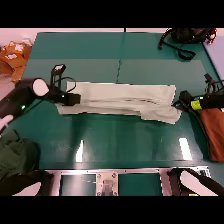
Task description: Fold the shirts.
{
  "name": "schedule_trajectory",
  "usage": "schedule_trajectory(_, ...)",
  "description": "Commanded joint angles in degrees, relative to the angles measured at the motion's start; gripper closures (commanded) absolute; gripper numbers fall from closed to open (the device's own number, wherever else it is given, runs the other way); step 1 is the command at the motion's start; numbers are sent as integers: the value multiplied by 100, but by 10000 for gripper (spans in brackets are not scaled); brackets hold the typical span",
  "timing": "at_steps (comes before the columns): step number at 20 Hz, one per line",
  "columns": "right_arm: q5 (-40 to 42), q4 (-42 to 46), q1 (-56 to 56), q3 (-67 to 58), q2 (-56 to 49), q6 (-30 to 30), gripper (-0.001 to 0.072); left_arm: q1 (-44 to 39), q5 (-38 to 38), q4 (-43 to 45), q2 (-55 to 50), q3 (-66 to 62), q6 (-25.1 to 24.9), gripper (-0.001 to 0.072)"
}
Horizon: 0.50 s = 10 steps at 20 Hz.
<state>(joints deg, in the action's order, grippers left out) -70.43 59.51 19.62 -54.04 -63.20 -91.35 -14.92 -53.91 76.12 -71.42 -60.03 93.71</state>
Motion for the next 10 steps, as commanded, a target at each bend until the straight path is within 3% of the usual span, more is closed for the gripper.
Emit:
schedule_trajectory(1,343,-197,-170,-844,-848,7,687,2,-131,136,-1088,-1156,-120,689)
schedule_trajectory(6,837,-463,-317,-1753,-2334,168,687,2,-251,487,-2457,-2422,-52,688)
schedule_trajectory(10,942,-678,-472,-2409,-3320,498,682,13,-55,603,-2927,-2747,-57,687)
